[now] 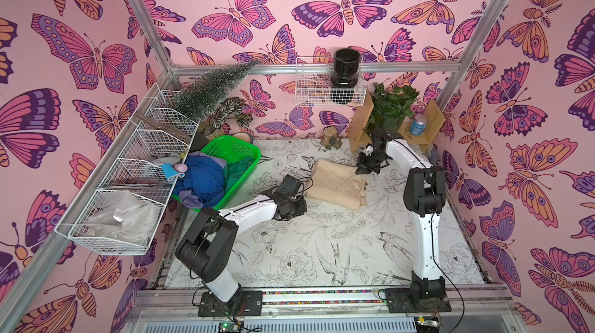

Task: Fold and stack t-shirts
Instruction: Smooth out the T-shirt at the center of the board, then move the T-shirt to the center of the board.

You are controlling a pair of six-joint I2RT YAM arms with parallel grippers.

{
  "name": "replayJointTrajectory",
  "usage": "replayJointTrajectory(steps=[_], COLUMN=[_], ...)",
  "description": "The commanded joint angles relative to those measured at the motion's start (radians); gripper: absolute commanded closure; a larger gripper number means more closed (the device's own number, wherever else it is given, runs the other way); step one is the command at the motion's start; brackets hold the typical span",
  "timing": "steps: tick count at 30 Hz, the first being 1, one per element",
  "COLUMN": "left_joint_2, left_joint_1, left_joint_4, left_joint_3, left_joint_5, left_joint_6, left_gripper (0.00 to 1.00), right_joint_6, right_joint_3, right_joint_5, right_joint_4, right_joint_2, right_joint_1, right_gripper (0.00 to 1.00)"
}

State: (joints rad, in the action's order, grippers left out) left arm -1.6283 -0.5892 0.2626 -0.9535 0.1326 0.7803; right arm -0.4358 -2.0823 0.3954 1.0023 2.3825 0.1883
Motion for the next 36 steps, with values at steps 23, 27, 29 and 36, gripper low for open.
replayJointTrajectory(steps=[23,27,29,36], left_joint_2=[0.065,0.061,0.057,0.077], left_joint_1=[-0.015,-0.017,-0.017,-0.021], left_joint_4=[-0.019,-0.022,-0.021,-0.021], left_joint_3=[0.079,0.084,0.082,0.091], left_joint_5=[-0.019,-0.015,-0.011,-0.015], left_joint_6=[0.017,0.016,0.016,0.008], left_gripper=[0.81,0.81,0.81,0.81], right_joint_6=[0.036,0.008,-0.006,-0.031], right_joint_3=[0.218,0.202,0.171,0.087], right_joint_5=[0.029,0.075,0.094,0.089], right_joint_4=[-0.004,-0.043,-0.056,-0.005], right_joint_2=[-0.265,-0.194,-0.154,-0.046], right_joint_1=[0.196,0.277,0.304,0.345], right_gripper=[1.00,1.00,1.00,1.00])
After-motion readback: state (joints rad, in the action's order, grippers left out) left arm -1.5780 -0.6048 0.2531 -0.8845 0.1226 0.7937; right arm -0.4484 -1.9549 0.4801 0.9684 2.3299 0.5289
